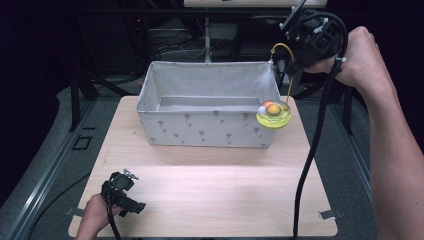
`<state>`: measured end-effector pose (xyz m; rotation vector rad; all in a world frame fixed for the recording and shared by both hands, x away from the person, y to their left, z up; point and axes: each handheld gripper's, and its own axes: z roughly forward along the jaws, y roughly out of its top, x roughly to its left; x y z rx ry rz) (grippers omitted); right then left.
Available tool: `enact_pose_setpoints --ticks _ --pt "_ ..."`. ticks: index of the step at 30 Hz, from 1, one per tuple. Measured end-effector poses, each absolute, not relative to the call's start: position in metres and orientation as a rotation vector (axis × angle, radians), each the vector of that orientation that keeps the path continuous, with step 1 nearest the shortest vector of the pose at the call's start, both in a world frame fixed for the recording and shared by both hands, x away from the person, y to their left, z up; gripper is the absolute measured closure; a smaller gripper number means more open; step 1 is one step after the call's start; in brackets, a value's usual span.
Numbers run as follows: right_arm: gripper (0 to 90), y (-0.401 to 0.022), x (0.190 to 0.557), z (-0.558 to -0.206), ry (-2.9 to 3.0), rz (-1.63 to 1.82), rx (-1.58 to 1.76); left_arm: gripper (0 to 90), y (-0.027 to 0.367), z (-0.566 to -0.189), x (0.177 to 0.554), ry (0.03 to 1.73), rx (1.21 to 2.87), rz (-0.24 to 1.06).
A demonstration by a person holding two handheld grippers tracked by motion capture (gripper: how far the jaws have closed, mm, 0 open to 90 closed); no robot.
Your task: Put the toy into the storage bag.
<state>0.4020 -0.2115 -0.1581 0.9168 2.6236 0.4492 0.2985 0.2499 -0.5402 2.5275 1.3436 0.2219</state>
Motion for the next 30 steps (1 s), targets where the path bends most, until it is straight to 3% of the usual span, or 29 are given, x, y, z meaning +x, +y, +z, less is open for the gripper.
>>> enact_pose_setpoints --ticks 18,30 --pt "88.2 -0.208 0.435 -0.141 2.562 0.494 0.974 0.7 0.25 -0.54 0.299 1.342 2.516 0.229" --pt "88.2 -0.204 0.463 -0.152 2.535 0.51 1.027 0.7 0.249 -0.541 0.298 1.336 2.529 0.226"
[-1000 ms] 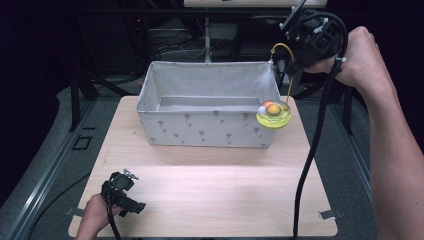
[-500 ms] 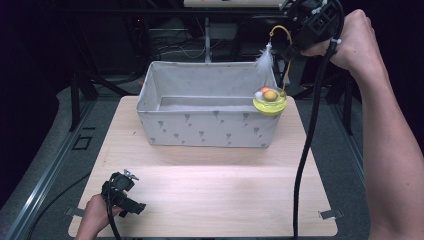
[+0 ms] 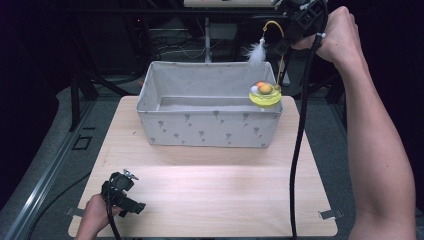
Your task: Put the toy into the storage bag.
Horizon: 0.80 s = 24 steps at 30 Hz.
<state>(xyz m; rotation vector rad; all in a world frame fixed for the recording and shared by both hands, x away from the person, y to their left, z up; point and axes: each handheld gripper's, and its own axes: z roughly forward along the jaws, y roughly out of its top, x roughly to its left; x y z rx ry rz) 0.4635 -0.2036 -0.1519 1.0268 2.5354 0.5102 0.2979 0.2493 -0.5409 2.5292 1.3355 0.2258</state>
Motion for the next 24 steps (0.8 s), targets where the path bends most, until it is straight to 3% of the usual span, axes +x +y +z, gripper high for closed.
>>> enact_pose_setpoints --ticks 24 --pt "88.2 -0.194 0.515 -0.202 2.501 0.557 1.134 0.7 0.25 -0.54 0.297 1.332 2.525 0.226"
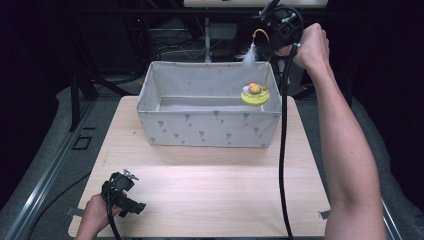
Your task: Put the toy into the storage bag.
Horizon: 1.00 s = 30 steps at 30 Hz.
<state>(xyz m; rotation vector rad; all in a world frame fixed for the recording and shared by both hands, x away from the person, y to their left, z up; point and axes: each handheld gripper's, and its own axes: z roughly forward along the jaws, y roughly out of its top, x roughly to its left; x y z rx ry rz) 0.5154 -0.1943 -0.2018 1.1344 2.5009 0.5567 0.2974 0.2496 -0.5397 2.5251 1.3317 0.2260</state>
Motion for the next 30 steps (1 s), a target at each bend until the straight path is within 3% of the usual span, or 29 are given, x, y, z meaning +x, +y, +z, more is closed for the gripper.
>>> enact_pose_setpoints --ticks 30 --pt "88.2 -0.195 0.542 -0.296 2.603 0.547 1.195 0.7 0.25 -0.54 0.296 1.326 2.525 0.225"
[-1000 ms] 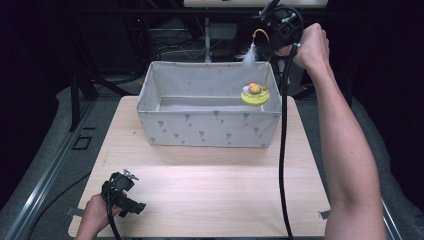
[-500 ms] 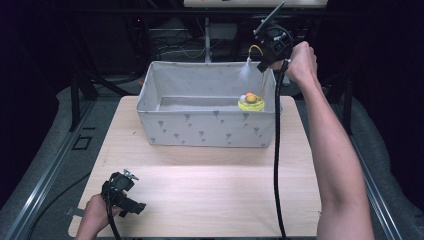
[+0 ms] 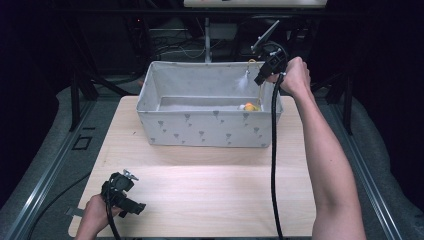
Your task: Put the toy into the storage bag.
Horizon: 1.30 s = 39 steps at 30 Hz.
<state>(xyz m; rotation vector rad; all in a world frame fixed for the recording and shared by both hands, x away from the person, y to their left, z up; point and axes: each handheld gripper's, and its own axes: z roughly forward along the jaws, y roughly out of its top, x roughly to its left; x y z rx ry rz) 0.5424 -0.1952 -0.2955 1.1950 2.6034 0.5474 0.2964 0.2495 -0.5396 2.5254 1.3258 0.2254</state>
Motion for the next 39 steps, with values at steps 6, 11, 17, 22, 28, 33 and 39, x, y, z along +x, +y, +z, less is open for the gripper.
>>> enact_pose_setpoints --ticks 6,11,17,22,28,33,39 --pt "88.2 -0.199 0.543 -0.308 2.614 0.535 1.217 0.7 0.249 -0.54 0.296 1.323 2.525 0.223" --pt "88.2 -0.206 0.542 -0.317 2.621 0.533 1.243 0.7 0.249 -0.54 0.296 1.324 2.526 0.224" --pt "88.2 -0.212 0.541 -0.323 2.618 0.513 1.266 0.8 0.249 -0.54 0.296 1.325 2.527 0.225" --pt "88.2 -0.218 0.539 -0.331 2.622 0.502 1.289 0.7 0.249 -0.54 0.296 1.324 2.527 0.224" --pt "88.2 -0.221 0.537 -0.338 2.619 0.503 1.315 0.8 0.248 -0.54 0.296 1.324 2.526 0.225" --pt "88.2 -0.228 0.537 -0.35 2.629 0.467 1.347 0.7 0.248 -0.54 0.296 1.325 2.527 0.224" --pt "88.1 -0.233 0.538 -0.36 2.637 0.446 1.377 0.8 0.248 -0.54 0.296 1.325 2.527 0.225"
